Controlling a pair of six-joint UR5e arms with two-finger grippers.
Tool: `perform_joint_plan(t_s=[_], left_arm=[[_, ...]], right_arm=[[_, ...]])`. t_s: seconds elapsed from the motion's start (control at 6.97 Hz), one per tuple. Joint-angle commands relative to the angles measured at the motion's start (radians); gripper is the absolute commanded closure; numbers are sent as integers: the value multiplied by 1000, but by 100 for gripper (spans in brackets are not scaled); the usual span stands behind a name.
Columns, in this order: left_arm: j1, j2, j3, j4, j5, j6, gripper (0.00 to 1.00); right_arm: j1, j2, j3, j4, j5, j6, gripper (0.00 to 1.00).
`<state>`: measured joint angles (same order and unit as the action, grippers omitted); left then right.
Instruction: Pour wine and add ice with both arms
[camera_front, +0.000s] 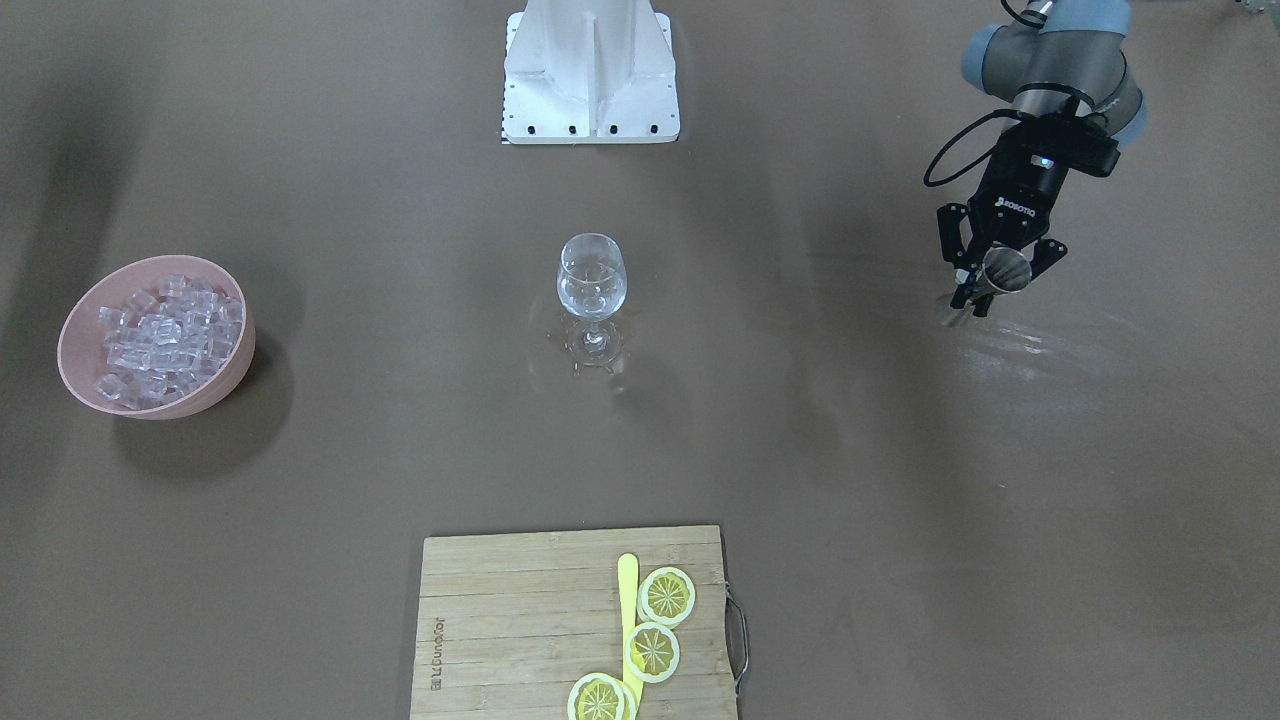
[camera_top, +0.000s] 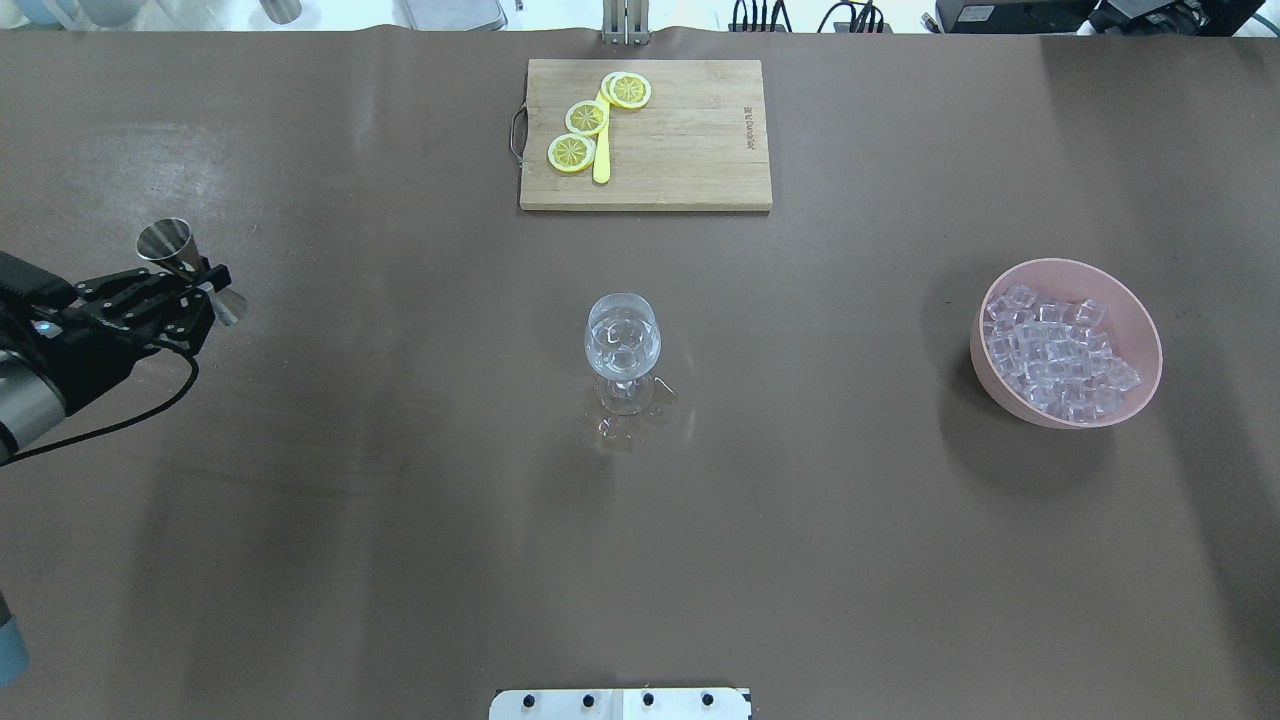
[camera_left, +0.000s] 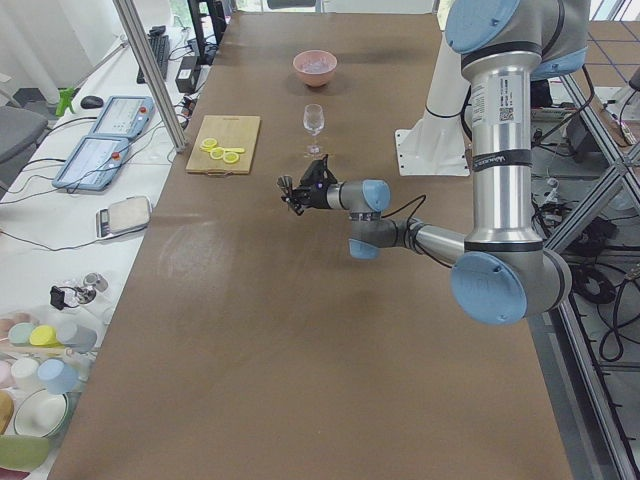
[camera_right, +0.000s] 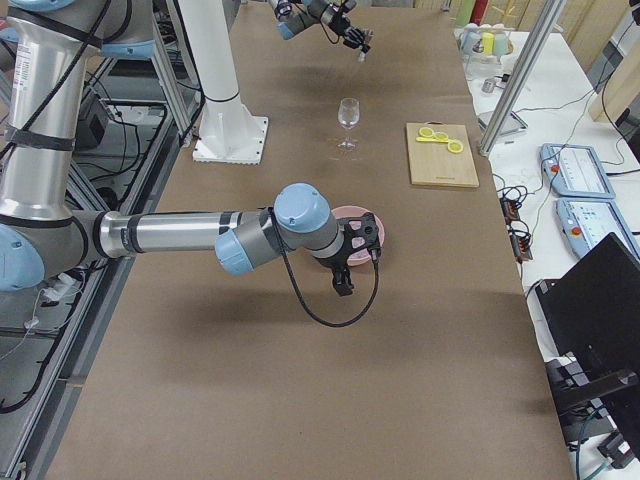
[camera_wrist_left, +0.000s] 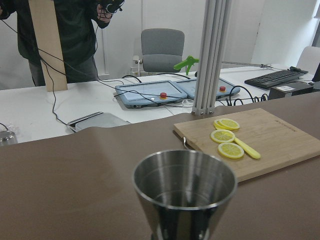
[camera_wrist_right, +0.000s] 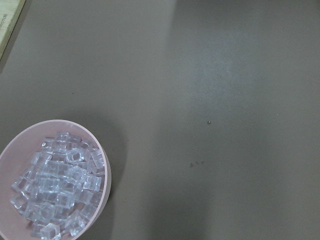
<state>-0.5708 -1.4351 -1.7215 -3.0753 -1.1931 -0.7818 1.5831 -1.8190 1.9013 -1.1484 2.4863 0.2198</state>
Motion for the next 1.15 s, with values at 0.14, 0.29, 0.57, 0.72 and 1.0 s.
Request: perform_joint_plan(t_s=[0.14, 0.29, 0.57, 0.72, 1.0], left_arm=[[-67, 30, 178, -161, -10, 3, 100], [-84, 9, 207, -154, -2, -8, 100], [-161, -71, 258, -38, -6, -75, 100], [-169, -89, 285, -24, -6, -85, 100], [-184, -203, 356, 39, -8, -89, 100]], right_arm=[[0, 7, 1, 3, -3, -2, 0], [0, 7, 1, 3, -3, -2, 0], [0, 9, 1, 3, -15, -2, 0], [-2, 9, 1, 3, -18, -2, 0], [-9, 9, -1, 2, -29, 0, 0]])
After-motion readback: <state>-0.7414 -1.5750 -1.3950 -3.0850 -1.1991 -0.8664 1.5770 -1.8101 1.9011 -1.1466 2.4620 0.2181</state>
